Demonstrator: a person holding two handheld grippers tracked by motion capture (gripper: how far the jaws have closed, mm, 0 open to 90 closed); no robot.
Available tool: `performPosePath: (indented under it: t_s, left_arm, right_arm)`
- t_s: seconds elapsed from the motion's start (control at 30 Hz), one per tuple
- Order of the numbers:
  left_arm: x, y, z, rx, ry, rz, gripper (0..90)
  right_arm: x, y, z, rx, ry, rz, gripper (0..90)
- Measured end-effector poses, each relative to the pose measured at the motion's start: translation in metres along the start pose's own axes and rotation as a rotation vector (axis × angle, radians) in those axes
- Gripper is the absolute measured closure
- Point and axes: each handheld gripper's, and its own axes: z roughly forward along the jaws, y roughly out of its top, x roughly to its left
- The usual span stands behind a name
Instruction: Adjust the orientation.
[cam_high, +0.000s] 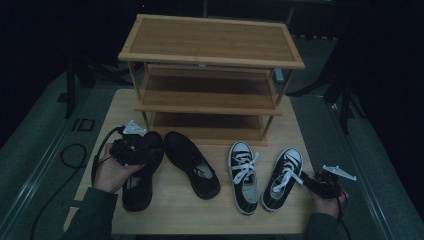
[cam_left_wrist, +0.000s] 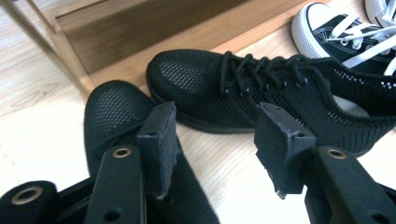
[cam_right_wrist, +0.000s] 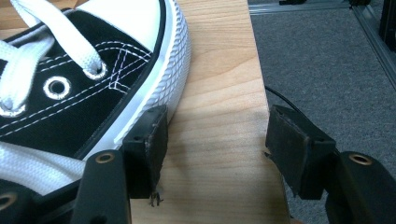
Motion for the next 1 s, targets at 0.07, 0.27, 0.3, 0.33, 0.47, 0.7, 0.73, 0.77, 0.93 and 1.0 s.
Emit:
performPosePath:
  t_s: [0.07, 0.27, 0.3, 0.33, 0.47, 0.7, 0.73, 0.77, 0.93, 1.0]
  left_arm:
    - [-0.004, 0.002, 0.004, -0.002, -0.005, -0.004, 44.5]
    - [-0.022, 0.008, 0.020, 0.005, 0.001, 0.003, 34.8]
    - [-0.024, 0.010, 0.023, 0.009, 0.005, 0.003, 33.1]
    - [-0.027, 0.011, 0.025, 0.014, 0.010, 0.005, 30.3]
    - [-0.039, 0.014, 0.036, 0.034, 0.014, 0.017, 22.8]
    - [-0.051, 0.019, 0.052, 0.051, 0.005, 0.011, 13.4]
    - [-0.053, 0.019, 0.054, 0.053, 0.000, 0.011, 11.7]
    - [-0.054, 0.020, 0.056, 0.057, -0.005, 0.009, 11.8]
    - [-0.060, 0.022, 0.068, 0.074, -0.016, -0.003, 7.1]
    - [-0.063, 0.022, 0.076, 0.091, 0.002, -0.011, 4.1]
  right_arm:
    - [0.000, 0.000, 0.000, 0.000, 0.000, 0.000, 38.7]
    - [0.000, 0.000, 0.000, 0.000, 0.000, -0.001, 38.7]
    - [0.000, 0.000, 0.000, 0.000, 0.000, -0.001, 38.7]
    - [0.000, 0.000, 0.000, 0.000, 0.000, -0.001, 38.7]
    - [0.000, 0.000, 0.000, 0.000, 0.001, -0.001, 38.7]
    - [0.000, 0.000, 0.000, 0.001, 0.000, 0.000, 38.6]
    - [0.000, 0.000, 0.000, 0.000, 0.001, 0.000, 38.6]
    - [0.000, 0.000, 0.000, -0.001, 0.001, -0.001, 38.6]
    - [0.000, 0.000, 0.000, -0.001, 0.001, -0.002, 38.5]
    - [0.000, 0.000, 0.000, -0.001, 0.001, -0.004, 38.6]
